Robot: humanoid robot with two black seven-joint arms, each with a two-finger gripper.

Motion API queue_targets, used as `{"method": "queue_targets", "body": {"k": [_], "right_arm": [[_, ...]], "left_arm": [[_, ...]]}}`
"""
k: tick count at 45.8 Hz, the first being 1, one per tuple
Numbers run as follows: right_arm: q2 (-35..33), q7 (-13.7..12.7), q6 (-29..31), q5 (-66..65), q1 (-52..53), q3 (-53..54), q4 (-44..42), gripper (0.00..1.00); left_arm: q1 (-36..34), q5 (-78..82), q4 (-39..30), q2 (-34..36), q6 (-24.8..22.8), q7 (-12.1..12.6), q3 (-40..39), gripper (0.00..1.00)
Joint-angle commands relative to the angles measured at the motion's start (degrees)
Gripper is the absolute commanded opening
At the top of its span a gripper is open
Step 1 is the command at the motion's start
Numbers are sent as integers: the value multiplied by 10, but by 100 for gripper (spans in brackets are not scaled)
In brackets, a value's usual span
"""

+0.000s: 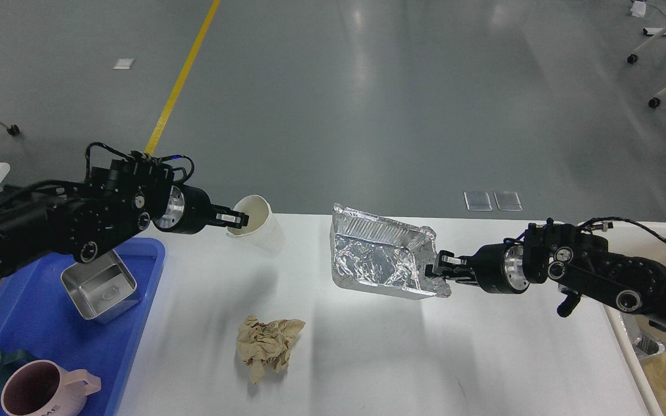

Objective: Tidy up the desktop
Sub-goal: 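Grasp the paper cup with the left gripper and lift it, then lower the paper cup into the foil tray held by the right gripper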

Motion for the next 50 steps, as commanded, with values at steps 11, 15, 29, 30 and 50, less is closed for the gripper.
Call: {"method": "queue_targets", "body": {"k": [11,15,29,30,50], "right_arm": [[2,2,3,0,1,-1,1,0],[3,2,5,0,2,-4,3,0],[4,3,7,0,3,-7,5,0],[5,3,7,0,3,-7,5,0],[10,3,7,0,10,-7,12,0]], "left_arm": [[-151,-29,-102,102,-95,-2,-64,2],[-194,-41,-102,97,-116,-7,-63,3],[-316,-58,-102,68,-155,-32,-59,3],[-319,-61,-102,60,-157,-32,-59,3],[-283,-63,-74,-144,-142,-23,8,3]]}}
